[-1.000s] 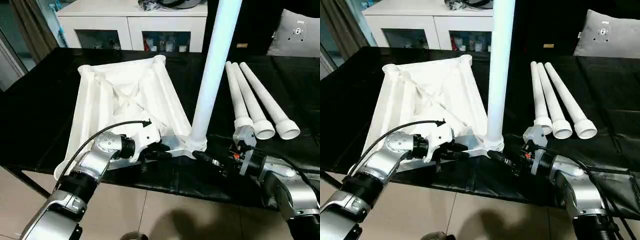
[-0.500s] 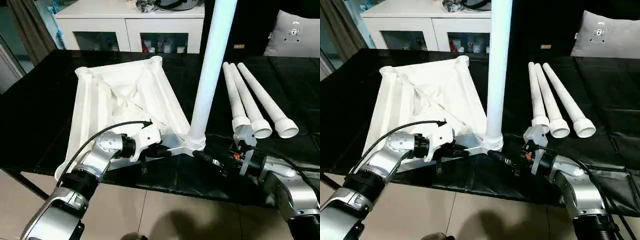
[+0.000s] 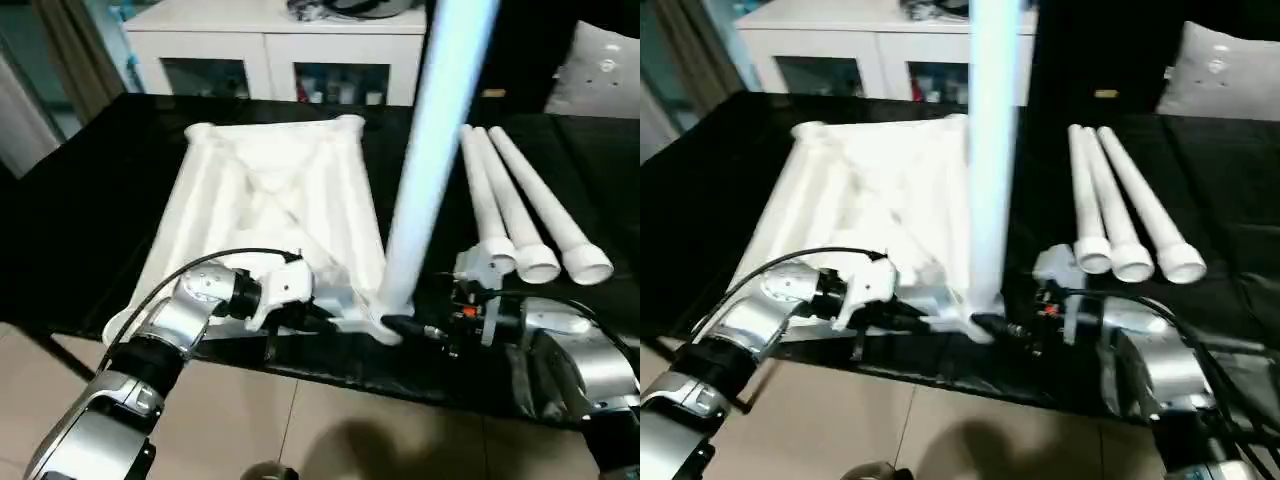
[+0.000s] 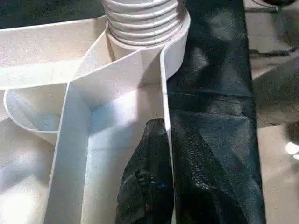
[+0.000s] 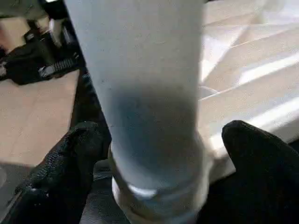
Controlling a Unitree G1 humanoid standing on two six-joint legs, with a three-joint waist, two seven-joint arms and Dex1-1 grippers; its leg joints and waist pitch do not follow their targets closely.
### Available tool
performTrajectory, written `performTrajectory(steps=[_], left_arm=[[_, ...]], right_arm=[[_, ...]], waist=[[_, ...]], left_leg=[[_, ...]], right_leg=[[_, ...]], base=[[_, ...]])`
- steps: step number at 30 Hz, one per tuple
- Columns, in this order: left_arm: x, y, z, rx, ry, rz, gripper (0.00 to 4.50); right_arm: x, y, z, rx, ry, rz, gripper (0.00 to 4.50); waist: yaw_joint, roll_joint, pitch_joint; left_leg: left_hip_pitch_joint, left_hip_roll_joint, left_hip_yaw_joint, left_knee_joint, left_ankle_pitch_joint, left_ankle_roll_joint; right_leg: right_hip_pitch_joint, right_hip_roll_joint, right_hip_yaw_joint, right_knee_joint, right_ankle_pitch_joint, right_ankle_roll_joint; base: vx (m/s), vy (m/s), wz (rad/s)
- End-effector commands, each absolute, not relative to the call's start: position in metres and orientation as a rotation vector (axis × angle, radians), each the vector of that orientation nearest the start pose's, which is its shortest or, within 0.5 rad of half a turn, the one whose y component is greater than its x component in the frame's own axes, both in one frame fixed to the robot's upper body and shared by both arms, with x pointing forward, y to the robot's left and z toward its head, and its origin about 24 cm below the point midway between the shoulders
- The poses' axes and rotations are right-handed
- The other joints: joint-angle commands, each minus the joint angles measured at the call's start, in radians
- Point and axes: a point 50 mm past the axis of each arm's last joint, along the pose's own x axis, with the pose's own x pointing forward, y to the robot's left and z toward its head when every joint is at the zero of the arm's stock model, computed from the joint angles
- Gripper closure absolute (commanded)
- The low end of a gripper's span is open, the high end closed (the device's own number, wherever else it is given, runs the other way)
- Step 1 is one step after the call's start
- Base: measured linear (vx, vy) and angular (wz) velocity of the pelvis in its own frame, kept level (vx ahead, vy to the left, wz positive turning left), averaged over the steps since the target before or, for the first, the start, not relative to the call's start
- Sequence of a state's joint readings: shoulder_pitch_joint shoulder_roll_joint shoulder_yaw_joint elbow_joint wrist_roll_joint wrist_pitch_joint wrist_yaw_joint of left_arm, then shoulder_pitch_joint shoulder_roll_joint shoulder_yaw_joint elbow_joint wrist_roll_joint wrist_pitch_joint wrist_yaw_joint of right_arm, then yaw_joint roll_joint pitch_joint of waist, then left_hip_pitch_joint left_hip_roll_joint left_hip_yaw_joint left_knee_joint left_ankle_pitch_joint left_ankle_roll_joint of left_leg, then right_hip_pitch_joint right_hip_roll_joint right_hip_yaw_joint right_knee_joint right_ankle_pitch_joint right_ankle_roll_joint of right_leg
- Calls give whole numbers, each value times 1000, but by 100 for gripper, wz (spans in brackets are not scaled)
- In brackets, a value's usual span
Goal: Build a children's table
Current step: Rotate leg to tighten
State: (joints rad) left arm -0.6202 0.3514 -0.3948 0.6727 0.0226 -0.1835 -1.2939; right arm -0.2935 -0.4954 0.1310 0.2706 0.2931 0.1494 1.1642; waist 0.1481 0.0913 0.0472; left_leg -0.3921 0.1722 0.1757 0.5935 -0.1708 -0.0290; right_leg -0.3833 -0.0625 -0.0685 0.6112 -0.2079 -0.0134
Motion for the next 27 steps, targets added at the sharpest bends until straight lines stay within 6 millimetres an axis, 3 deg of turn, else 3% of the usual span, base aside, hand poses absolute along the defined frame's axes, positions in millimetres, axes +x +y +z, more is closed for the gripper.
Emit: performTrajectory(steps=[1, 4, 5, 10, 16, 19, 23, 25, 27], left_arm=[[304, 107, 47, 637, 340, -1657, 450], [304, 106, 47, 644, 339, -1668, 450], [304, 106, 48, 646, 339, -1672, 450], [304, 106, 48, 654, 340, -1681, 450], [304, 107, 46, 649, 347, -1678, 450], [304, 107, 46, 631, 349, -1668, 450], [307, 102, 47, 501, 355, -1510, 450], [308, 101, 47, 488, 354, -1477, 450], [311, 96, 49, 442, 348, -1364, 450]], right_arm=[[276, -178, 57, -133, 307, 1242, 38], [277, -176, 57, -137, 318, 1263, 38], [278, -175, 57, -138, 320, 1269, 78], [280, -173, 58, -123, 330, 1287, 97], [278, -175, 56, -108, 347, 1297, 161], [277, -174, 55, -91, 349, 1299, 170], [274, -160, 43, -29, 378, 1208, 180], [275, -157, 41, -30, 386, 1176, 180], [284, -147, 33, -41, 396, 1044, 180]], waist=[[-6, -24, -68], [-6, -27, -68], [-6, -28, -69], [-4, -28, -70], [-4, -31, -70], [-4, -34, -70], [-6, -31, -68], [-12, -32, -63], [-24, -34, -54]], left_leg=[[23, 68, -22, -59, -168, 84], [21, 69, -23, -60, -164, 82], [21, 68, -22, -59, -161, 84], [21, 68, -22, -58, -149, 89], [20, 68, -22, -57, -143, 91], [21, 69, -22, -58, -146, 90], [22, 74, -25, -65, -159, 76], [23, 70, -24, -68, -196, 63], [33, 68, -27, -75, -288, 15]], right_leg=[[34, -98, 50, -76, -186, -207], [36, -98, 49, -74, -188, -200], [36, -98, 49, -74, -183, -201], [36, -98, 49, -72, -170, -204], [36, -98, 49, -71, -165, -205], [36, -98, 48, -71, -168, -206], [34, -99, 49, -69, -172, -214], [32, -98, 48, -77, -222, -209], [28, -104, 52, -92, -392, -174]], base=[[0, 0, 0], [0, 0, 0], [0, 0, 0], [0, 0, 0], [0, 0, 0], [0, 0, 0], [0, 0, 0], [0, 0, 0], [0, 0, 0]])
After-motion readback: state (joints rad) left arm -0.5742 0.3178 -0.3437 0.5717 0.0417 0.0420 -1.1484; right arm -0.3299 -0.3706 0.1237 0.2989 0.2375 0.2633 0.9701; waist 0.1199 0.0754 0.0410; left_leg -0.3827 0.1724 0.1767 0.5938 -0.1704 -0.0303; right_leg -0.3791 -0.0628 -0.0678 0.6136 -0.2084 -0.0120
